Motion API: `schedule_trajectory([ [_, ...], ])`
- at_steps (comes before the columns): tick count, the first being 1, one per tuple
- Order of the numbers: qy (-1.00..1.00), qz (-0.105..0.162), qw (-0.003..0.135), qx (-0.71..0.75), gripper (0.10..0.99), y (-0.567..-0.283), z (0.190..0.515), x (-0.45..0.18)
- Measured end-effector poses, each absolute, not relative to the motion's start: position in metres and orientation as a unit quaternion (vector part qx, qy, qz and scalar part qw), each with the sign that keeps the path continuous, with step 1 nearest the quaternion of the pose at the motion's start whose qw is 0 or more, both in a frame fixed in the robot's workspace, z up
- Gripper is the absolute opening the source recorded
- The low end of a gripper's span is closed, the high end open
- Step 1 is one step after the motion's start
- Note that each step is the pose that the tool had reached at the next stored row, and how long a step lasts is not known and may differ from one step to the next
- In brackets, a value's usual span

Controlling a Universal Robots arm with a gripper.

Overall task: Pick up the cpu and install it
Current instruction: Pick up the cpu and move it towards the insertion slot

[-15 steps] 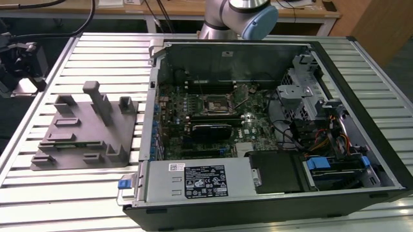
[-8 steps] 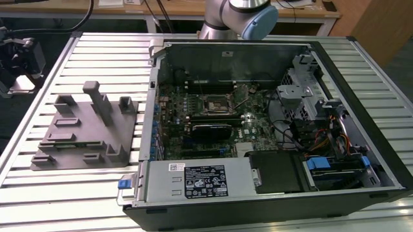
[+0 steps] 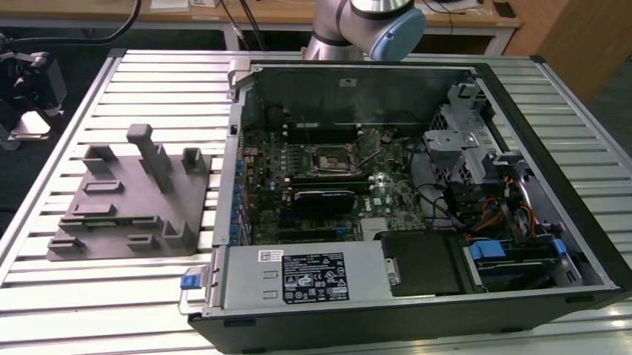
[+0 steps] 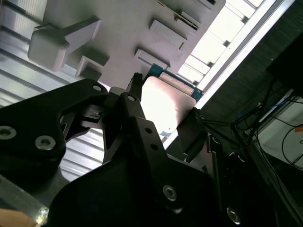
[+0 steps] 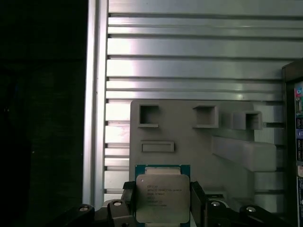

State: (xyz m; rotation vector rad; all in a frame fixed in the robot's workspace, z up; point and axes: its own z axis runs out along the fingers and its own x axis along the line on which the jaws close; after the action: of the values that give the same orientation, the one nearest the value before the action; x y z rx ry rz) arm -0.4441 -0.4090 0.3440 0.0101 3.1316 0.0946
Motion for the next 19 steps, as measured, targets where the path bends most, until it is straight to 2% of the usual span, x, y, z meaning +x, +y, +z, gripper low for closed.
schedule_trajectory([
  [19,1.000,0.030,0.004,0.003,0.545,-0.409,0.363,-0.444],
])
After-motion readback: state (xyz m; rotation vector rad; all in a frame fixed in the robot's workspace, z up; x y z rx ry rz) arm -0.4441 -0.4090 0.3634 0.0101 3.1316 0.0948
